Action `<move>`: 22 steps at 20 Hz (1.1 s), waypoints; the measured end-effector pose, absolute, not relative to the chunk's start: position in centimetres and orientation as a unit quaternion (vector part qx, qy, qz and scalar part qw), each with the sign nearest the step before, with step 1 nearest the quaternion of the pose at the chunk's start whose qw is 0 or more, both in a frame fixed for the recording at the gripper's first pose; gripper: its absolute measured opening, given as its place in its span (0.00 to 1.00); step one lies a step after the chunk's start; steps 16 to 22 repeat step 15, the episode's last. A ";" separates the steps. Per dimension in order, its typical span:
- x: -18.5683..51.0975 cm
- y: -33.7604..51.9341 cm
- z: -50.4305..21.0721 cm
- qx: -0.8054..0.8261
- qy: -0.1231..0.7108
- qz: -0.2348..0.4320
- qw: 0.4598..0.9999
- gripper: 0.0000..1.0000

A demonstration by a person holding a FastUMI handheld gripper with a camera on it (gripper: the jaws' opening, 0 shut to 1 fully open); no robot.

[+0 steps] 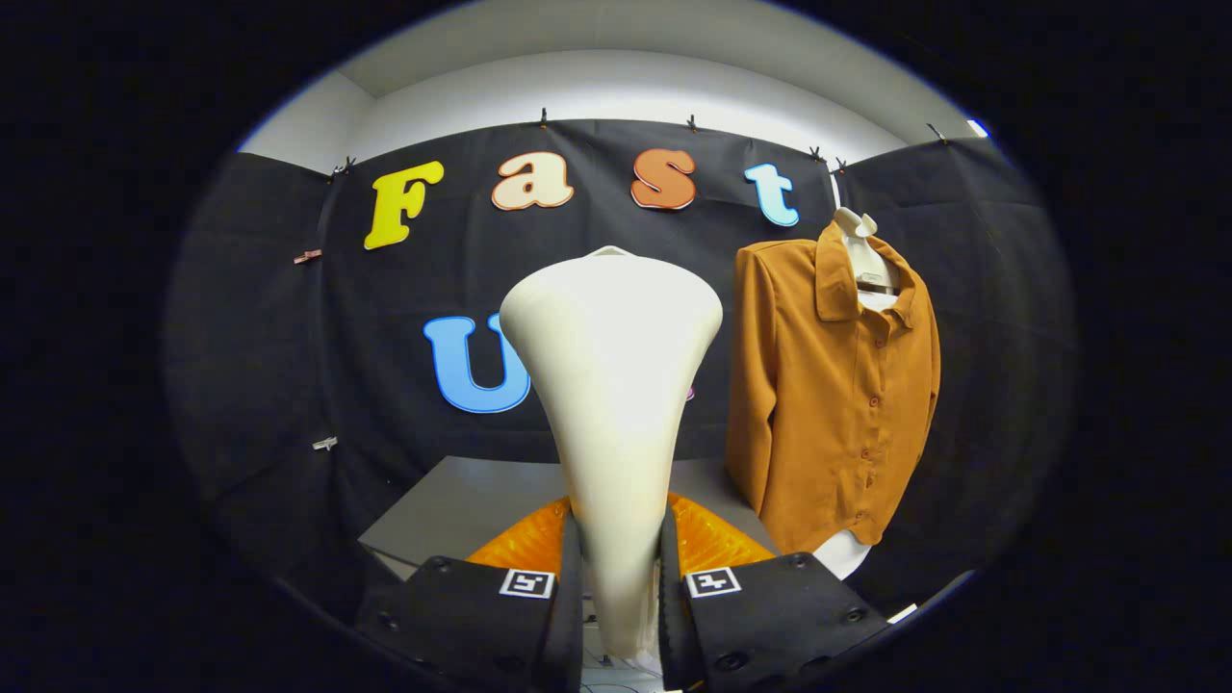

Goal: Iron the clothes twice with a garment steamer, once on the left side and once on the right side.

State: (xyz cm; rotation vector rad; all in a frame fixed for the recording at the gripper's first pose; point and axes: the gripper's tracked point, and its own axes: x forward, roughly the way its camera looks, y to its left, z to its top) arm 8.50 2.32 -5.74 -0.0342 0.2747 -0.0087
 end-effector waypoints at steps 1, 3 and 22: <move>8.2 3.1 -5.8 -0.019 0.137 0.001 0.990 0.35; 7.7 4.1 -5.9 -0.023 0.138 0.005 0.990 0.35; 6.5 4.5 -4.9 -0.031 0.135 0.002 0.990 0.35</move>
